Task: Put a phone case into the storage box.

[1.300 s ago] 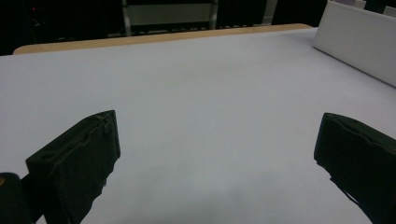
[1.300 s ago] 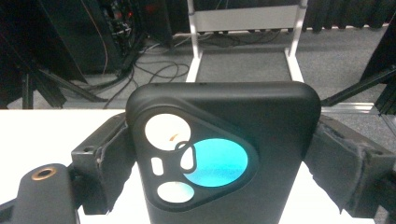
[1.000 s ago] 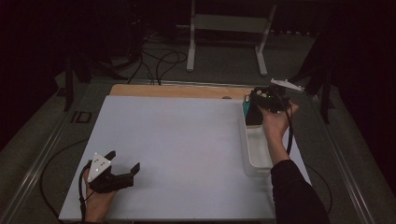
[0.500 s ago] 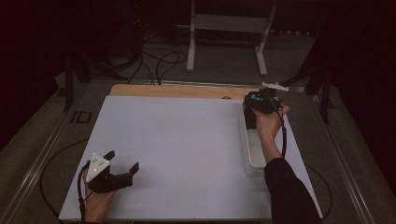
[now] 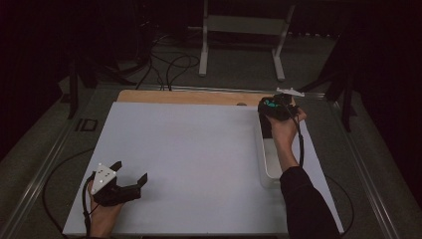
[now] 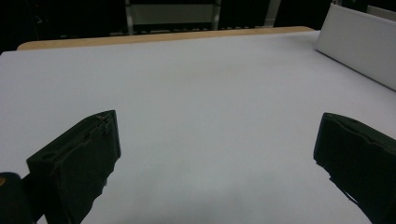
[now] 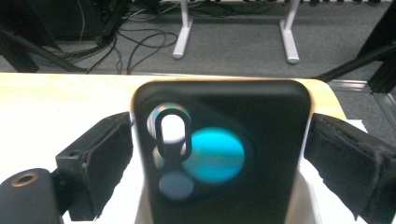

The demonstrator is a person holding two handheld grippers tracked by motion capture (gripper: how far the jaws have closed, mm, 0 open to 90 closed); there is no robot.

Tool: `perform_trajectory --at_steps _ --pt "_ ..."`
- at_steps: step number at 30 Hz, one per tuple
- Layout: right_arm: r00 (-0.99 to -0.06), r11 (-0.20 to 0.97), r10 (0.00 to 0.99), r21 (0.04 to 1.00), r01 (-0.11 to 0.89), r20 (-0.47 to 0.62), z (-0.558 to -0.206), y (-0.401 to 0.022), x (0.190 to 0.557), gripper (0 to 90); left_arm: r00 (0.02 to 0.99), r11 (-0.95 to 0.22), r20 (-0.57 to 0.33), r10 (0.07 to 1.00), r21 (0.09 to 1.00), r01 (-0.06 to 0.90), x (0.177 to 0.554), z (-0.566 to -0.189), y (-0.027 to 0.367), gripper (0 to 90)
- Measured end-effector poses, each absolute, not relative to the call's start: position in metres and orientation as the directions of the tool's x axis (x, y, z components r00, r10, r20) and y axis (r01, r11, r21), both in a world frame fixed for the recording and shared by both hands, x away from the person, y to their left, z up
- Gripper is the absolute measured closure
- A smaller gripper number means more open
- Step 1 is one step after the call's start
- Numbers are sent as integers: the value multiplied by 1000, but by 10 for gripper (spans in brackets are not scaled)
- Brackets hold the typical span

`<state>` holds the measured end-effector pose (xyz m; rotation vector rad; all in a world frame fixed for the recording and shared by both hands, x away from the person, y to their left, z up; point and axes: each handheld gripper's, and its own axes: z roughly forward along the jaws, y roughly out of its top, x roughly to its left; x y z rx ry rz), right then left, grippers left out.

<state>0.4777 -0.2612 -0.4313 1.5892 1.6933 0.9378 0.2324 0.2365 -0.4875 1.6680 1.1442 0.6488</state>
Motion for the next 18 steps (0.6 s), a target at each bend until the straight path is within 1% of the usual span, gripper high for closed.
perform_trajectory --at_steps 4,11,15,18 --pt "-93 29 995 843 538 25 -429 -264 478 75 413 -82 -92 906 919 385 232 -487 237 9" --pt "-97 -16 992 855 519 77 -417 -275 470 79 410 -82 -92 907 919 387 232 -488 237 9" --pt "-131 -24 986 852 523 108 -412 -278 461 83 408 -81 -92 909 918 388 232 -487 236 9" --pt "-166 -6 980 850 527 109 -410 -279 454 84 409 -86 -89 908 917 390 233 -487 236 9"
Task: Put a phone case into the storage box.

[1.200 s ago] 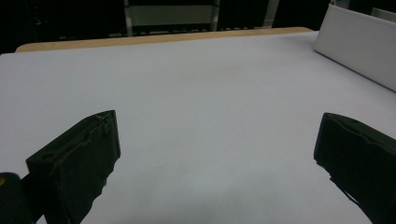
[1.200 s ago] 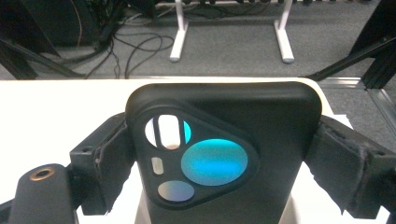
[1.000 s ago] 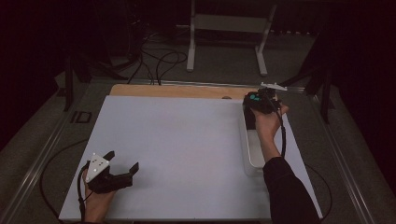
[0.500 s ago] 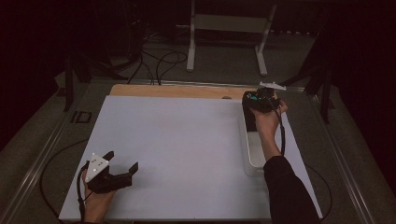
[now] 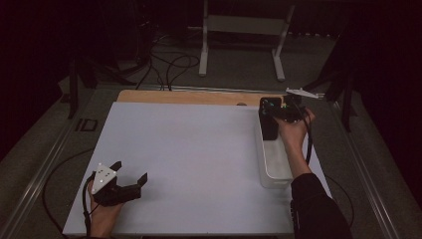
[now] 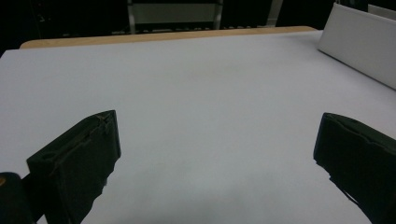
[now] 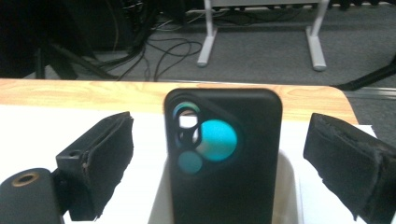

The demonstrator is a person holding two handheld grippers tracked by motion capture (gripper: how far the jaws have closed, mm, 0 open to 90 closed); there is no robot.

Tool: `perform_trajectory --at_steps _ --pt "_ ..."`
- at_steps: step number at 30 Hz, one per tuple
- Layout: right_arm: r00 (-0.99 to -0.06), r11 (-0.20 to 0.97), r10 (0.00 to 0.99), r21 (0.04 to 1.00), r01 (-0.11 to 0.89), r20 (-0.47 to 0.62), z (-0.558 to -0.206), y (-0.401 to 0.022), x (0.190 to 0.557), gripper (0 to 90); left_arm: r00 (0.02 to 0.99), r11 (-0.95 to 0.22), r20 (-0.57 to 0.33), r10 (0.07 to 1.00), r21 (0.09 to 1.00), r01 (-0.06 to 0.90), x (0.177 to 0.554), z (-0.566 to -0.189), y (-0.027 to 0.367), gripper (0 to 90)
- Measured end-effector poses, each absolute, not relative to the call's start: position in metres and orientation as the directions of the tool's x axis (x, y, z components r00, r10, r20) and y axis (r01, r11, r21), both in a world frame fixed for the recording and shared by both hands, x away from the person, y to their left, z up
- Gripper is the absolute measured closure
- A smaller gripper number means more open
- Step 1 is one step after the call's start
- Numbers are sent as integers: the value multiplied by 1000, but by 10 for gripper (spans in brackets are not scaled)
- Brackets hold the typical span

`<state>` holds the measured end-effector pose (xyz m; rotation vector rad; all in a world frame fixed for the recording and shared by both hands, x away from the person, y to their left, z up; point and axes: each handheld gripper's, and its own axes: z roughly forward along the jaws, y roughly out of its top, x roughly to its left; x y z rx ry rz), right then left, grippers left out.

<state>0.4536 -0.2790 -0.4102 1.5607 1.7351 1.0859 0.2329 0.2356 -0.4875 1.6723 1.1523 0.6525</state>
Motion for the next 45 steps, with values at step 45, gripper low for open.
perform_trajectory --at_steps 45 --pt "-564 165 825 943 290 29 -447 -275 250 102 450 -133 -53 891 919 372 231 -477 238 6"
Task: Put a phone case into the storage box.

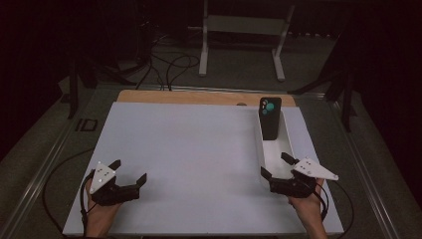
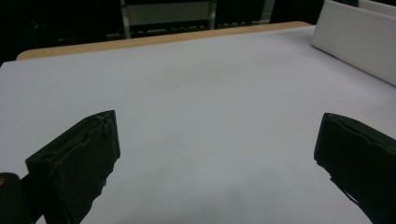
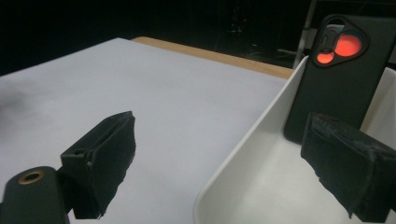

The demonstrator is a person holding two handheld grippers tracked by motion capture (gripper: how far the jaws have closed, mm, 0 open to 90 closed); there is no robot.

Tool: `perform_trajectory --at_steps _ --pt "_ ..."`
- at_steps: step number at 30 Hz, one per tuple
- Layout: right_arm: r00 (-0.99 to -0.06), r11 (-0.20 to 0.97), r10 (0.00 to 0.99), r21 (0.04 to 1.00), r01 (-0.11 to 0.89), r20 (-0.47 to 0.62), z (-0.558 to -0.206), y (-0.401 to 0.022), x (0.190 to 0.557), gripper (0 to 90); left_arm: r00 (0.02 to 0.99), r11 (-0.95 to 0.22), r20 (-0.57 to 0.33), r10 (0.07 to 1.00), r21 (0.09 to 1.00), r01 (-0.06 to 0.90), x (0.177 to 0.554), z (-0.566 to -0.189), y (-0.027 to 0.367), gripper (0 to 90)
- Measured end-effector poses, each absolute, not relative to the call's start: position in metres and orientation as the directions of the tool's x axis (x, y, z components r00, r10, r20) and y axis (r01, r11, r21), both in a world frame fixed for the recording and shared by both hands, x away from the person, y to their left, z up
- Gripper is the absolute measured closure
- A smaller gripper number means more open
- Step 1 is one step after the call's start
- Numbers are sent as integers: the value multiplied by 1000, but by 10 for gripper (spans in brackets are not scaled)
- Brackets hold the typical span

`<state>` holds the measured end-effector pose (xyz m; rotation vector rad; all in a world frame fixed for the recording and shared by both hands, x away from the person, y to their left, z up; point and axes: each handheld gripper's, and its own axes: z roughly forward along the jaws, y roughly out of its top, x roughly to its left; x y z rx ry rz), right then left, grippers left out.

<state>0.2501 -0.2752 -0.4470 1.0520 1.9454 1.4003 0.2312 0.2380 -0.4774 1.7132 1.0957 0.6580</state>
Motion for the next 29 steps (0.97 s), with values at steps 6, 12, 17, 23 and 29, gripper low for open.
perform_trajectory --at_steps 6,12,17,23,29 --pt "-573 121 818 957 265 55 -454 -280 240 101 471 -142 -41 881 927 346 229 -476 238 5" --pt "-586 99 809 968 231 57 -456 -280 236 98 477 -150 -26 879 933 327 226 -476 238 4" --pt "-577 77 814 972 220 67 -458 -284 232 98 474 -149 -23 880 935 323 225 -476 238 5" --pt "-567 70 821 973 221 70 -464 -285 230 98 470 -148 -21 882 936 319 224 -476 238 4" --pt "-564 77 823 971 225 65 -466 -283 230 98 466 -145 -23 884 936 321 225 -476 238 5"
